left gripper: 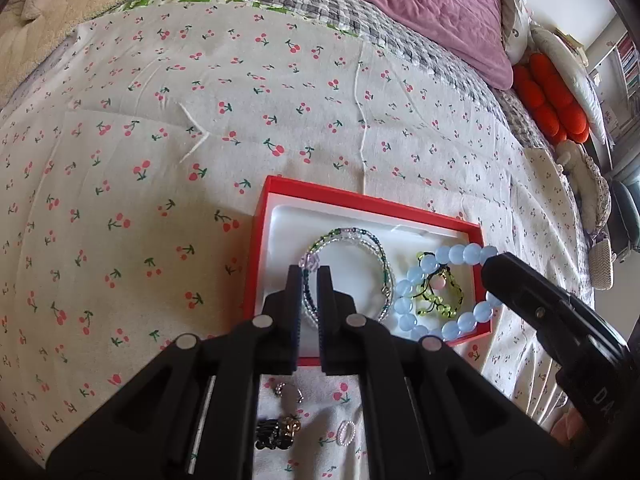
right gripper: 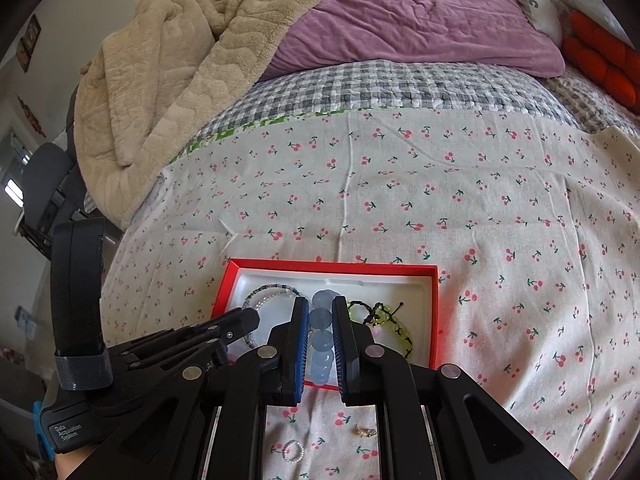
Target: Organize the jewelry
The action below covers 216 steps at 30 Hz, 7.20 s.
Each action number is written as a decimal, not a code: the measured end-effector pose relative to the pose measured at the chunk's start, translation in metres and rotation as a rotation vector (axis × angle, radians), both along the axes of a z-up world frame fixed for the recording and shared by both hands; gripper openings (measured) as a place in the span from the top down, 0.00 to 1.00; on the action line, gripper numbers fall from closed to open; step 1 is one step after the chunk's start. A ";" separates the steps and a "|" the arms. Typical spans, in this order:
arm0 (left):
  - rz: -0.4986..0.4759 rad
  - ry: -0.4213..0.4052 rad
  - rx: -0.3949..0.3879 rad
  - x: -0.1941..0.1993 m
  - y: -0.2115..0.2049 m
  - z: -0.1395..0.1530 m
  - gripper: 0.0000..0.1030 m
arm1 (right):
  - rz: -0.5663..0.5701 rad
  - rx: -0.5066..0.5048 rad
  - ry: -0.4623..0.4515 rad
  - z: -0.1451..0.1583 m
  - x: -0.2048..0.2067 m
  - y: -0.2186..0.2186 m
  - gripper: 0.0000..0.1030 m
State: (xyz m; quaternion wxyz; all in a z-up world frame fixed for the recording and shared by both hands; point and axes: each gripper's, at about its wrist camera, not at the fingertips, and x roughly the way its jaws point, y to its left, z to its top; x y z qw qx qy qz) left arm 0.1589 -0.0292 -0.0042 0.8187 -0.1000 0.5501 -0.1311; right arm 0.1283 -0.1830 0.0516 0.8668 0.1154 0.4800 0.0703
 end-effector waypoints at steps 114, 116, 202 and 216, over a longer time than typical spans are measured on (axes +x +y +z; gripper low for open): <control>-0.267 -0.041 0.191 -0.094 0.076 -0.017 0.73 | 0.430 -0.172 0.080 -0.073 -0.071 0.108 0.63; -0.272 -0.043 0.189 -0.093 0.075 -0.016 0.73 | 0.429 -0.167 0.093 -0.077 -0.069 0.110 0.69; -0.281 -0.011 0.142 -0.090 0.074 -0.024 0.73 | 0.682 -0.261 -0.021 -0.094 -0.081 0.104 0.72; -0.293 -0.006 0.100 -0.092 0.068 -0.022 0.73 | 0.460 -0.127 0.048 -0.092 -0.061 0.099 0.71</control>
